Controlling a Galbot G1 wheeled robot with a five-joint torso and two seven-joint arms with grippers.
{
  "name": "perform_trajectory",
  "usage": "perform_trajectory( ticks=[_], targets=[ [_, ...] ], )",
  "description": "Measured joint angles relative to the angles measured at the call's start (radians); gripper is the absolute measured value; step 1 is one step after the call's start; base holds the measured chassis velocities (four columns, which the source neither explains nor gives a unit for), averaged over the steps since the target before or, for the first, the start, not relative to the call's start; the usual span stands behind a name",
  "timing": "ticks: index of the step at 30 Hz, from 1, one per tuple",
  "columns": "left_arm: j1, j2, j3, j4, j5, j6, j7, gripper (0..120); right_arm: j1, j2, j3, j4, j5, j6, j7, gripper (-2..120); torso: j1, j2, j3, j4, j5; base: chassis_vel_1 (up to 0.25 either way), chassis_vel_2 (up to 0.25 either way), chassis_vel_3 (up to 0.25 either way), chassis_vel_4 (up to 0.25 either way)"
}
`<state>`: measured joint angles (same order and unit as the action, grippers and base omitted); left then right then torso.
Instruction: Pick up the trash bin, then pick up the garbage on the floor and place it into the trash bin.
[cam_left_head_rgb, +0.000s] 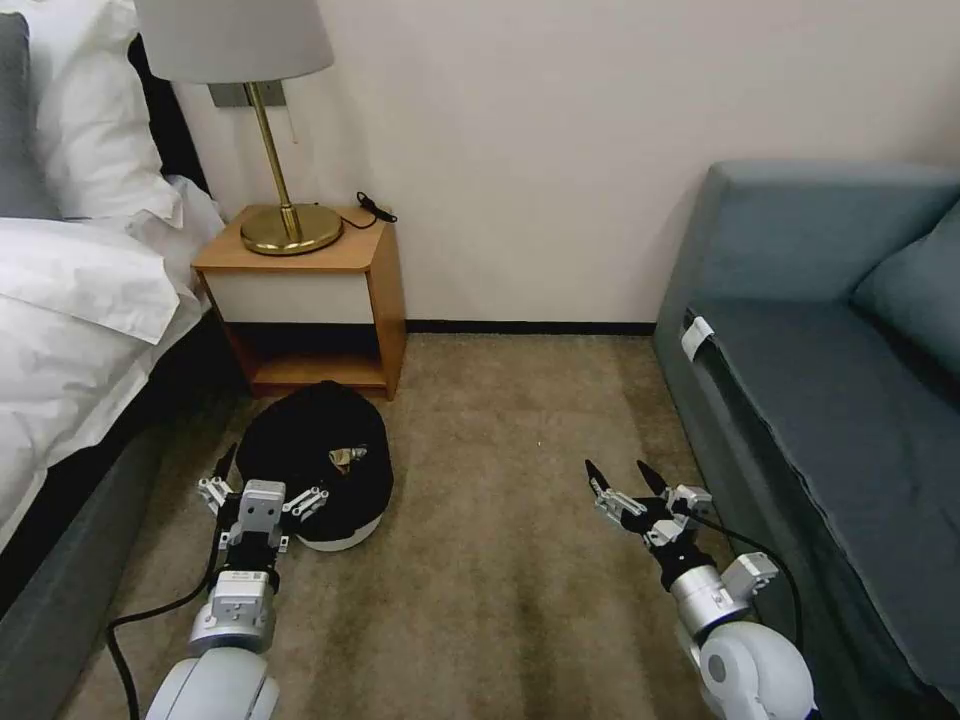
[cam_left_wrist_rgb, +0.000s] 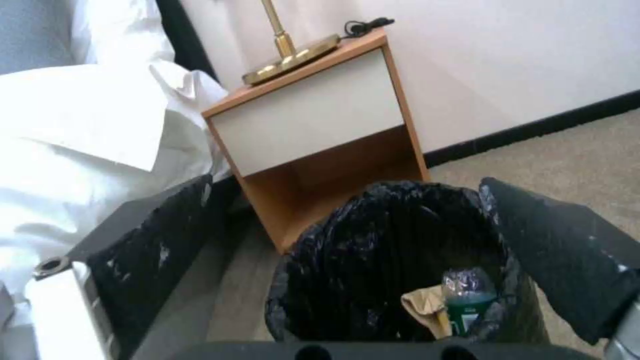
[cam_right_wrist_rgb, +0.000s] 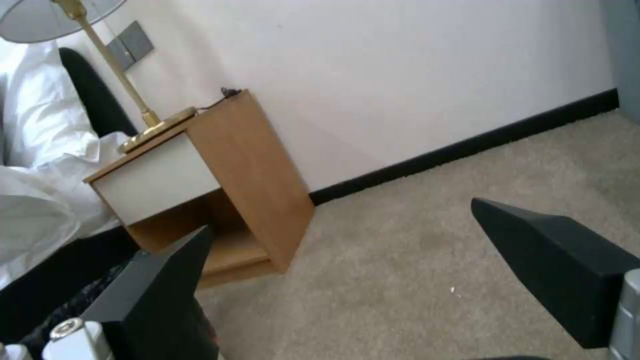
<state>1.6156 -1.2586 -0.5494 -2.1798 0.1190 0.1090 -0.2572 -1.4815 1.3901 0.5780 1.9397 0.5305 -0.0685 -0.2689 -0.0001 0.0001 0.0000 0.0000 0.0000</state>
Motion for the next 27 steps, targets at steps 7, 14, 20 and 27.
perform_trajectory(
  ticks=[7, 14, 20, 27],
  targets=[
    [-0.001, 0.000, 0.000, 0.001, -0.001, 0.000, -0.001, 100, 0.001, 0.000, 0.000, -0.001, 0.000, 0.000, 0.000, 100, 0.000, 0.000, 0.000, 0.0000, 0.0000, 0.000, 0.000, 0.000, 0.000],
    [-0.001, 0.000, 0.000, 0.002, -0.001, 0.001, -0.001, 100, 0.001, -0.001, -0.001, -0.001, 0.000, 0.000, 0.000, 100, 0.000, 0.000, 0.000, 0.0000, 0.0000, 0.000, 0.000, 0.000, 0.000],
    [-0.001, 0.000, 0.000, 0.002, -0.001, 0.001, -0.001, 100, 0.001, -0.001, -0.001, -0.002, 0.000, 0.000, 0.000, 100, 0.000, 0.000, 0.000, 0.0000, 0.0000, 0.000, 0.000, 0.000, 0.000],
    [-0.001, 0.000, 0.000, 0.003, -0.001, 0.002, -0.001, 100, 0.002, -0.001, -0.001, -0.002, 0.000, 0.000, 0.000, 100, 0.000, 0.000, 0.000, 0.0000, 0.0000, 0.000, 0.000, 0.000, 0.000]
  ],
)
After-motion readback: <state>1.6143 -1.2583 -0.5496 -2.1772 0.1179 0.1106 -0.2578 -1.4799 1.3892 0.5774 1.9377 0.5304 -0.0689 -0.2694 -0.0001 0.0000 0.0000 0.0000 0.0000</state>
